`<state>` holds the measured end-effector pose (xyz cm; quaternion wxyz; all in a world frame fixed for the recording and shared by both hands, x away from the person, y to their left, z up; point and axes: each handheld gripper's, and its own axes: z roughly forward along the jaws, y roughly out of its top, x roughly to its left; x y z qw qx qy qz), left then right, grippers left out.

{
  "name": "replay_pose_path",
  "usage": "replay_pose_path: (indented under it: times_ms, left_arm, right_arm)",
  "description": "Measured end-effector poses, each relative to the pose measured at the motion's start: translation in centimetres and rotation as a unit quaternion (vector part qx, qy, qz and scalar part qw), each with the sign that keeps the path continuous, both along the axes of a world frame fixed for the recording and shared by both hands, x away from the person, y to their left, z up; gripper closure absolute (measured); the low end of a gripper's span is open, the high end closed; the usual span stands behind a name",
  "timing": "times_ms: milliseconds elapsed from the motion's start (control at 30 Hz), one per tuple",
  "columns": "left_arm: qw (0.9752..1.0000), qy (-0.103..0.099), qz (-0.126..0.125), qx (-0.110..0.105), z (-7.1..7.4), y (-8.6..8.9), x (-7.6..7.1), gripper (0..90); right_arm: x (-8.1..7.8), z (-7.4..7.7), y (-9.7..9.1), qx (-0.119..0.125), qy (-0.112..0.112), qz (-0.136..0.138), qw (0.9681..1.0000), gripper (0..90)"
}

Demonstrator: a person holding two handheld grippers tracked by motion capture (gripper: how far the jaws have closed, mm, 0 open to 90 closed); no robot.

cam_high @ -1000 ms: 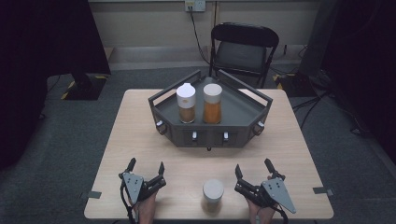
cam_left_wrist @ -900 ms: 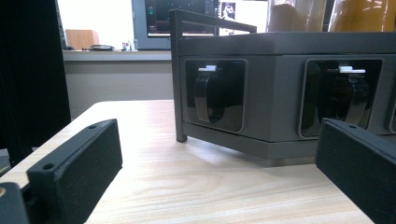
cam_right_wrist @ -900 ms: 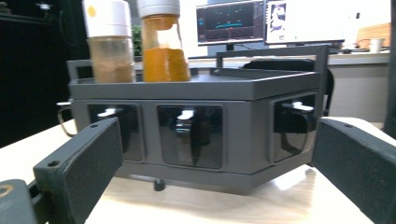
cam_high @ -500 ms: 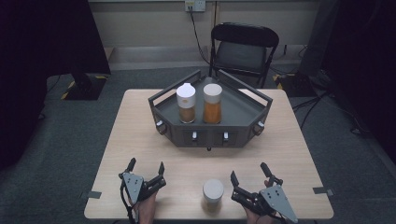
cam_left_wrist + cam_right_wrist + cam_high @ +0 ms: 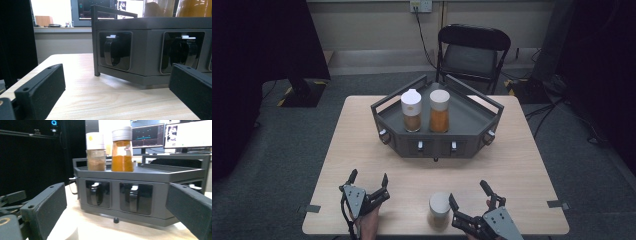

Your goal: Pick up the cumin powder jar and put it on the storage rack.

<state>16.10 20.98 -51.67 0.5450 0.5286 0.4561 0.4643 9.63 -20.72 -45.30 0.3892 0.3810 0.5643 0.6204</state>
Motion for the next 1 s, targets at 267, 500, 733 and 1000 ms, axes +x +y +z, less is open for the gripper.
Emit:
replay_pose_path:
  times_ms: [267, 500, 733, 1000]
  left_arm:
    - [1.0000, 0.000, 0.000, 0.000, 0.0, 0.0, 0.0, 0.3]
    - [1.0000, 0.000, 0.001, 0.000, 0.0, 0.0, 0.0, 0.3]
    - [1.0000, 0.000, 0.001, 0.000, 0.0, 0.0, 0.0, 0.3]
    - [1.0000, 0.000, 0.001, 0.000, 0.0, 0.0, 0.0, 0.3]
  right_arm:
    - [-0.4, 0.0, 0.1, -0.004, -0.002, 0.030, 0.9995, 2.0]
    - [-0.6, -0.3, 0.9, -0.006, 0.000, 0.055, 0.9985, 3.4]
    - [-0.6, -0.5, 1.2, -0.009, 0.006, 0.071, 0.9974, 5.4]
    - [-0.3, -0.7, 1.6, -0.014, 0.017, 0.088, 0.9959, 7.0]
